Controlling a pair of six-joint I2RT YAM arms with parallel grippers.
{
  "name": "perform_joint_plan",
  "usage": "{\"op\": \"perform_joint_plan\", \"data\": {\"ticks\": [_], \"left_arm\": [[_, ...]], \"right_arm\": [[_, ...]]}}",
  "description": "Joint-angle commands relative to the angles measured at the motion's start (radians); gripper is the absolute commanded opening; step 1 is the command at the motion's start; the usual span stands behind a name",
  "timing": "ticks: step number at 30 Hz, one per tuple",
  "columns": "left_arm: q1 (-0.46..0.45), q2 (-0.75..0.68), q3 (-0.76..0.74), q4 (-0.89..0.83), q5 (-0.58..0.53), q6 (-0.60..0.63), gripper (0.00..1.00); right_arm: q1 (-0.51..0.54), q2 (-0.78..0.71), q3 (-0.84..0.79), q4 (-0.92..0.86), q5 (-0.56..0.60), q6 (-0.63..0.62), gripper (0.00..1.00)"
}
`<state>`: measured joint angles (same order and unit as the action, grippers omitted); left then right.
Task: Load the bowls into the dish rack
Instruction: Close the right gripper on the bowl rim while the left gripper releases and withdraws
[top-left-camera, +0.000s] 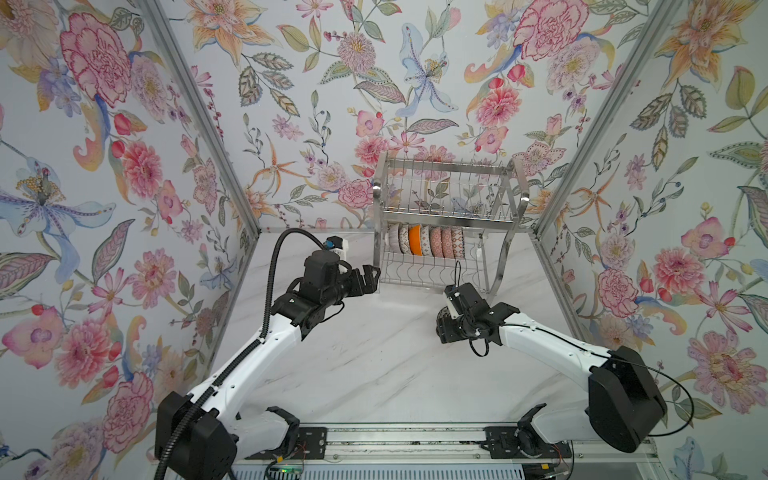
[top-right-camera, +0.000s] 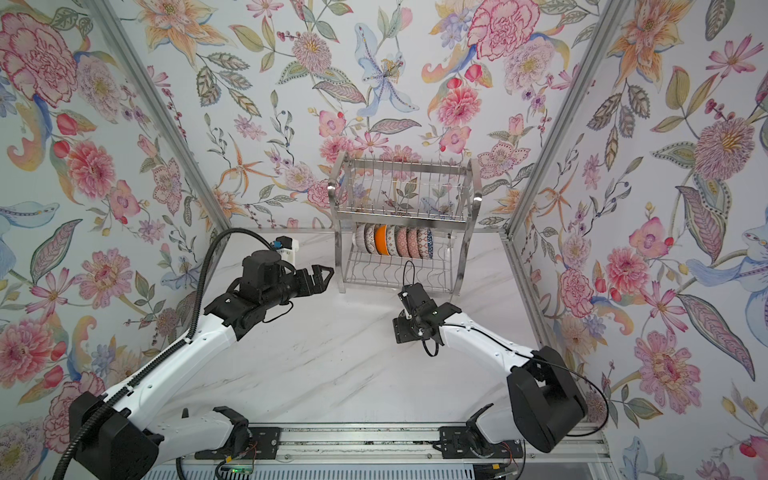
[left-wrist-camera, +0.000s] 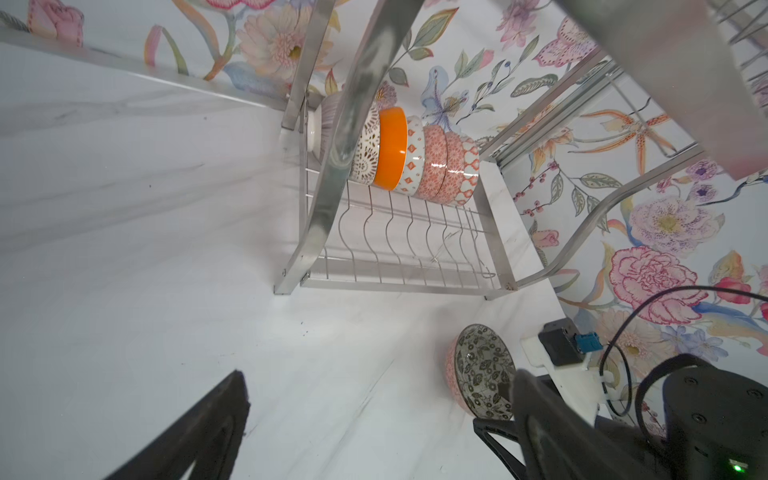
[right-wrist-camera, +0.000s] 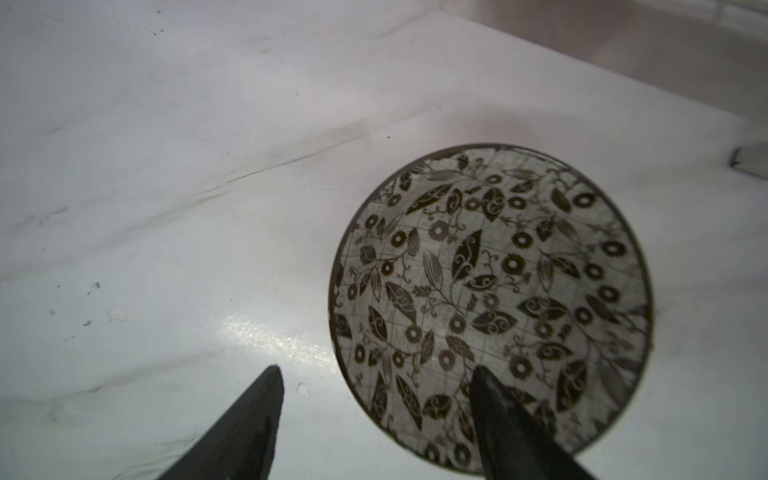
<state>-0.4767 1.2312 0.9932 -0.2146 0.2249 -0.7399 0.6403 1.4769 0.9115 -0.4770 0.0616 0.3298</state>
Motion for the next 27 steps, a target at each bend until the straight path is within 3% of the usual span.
{"op": "perform_joint_plan", "data": {"ticks": [1,6,11,13,17,21,27], "left_arm": [[0.007,0.008,-0.054,0.022,0.048,-0.032,0.99],[0.007,0.024,-0.055,0.045,0.056,-0.032,0.99],[-0.001,0.052,-0.027,0.059,0.065,-0.03,0.99],[-0.007,0.064,-0.016,0.064,0.064,-0.029,0.99],[-0.034,0.103,0.018,0.071,0.06,-0.016,0.99],[-0.079,0.161,0.066,0.092,0.06,-0.002,0.99],[-0.145,0.238,0.142,0.132,0.073,0.004,0.99]], "right_arm": [[0.035,0.064,0.06,0.017,0.057,0.0,0.63],[0.039,0.146,0.105,0.006,0.081,-0.028,0.46],[0.016,0.145,0.103,-0.016,0.106,-0.047,0.1],[-0.018,0.094,0.078,-0.023,0.1,-0.052,0.0],[-0.129,-0.096,0.012,-0.058,0.046,-0.049,0.0],[-0.364,-0.26,-0.015,-0.084,-0.044,-0.051,0.0],[-0.68,-0.24,0.082,-0.086,-0.193,-0.049,0.0]]}}
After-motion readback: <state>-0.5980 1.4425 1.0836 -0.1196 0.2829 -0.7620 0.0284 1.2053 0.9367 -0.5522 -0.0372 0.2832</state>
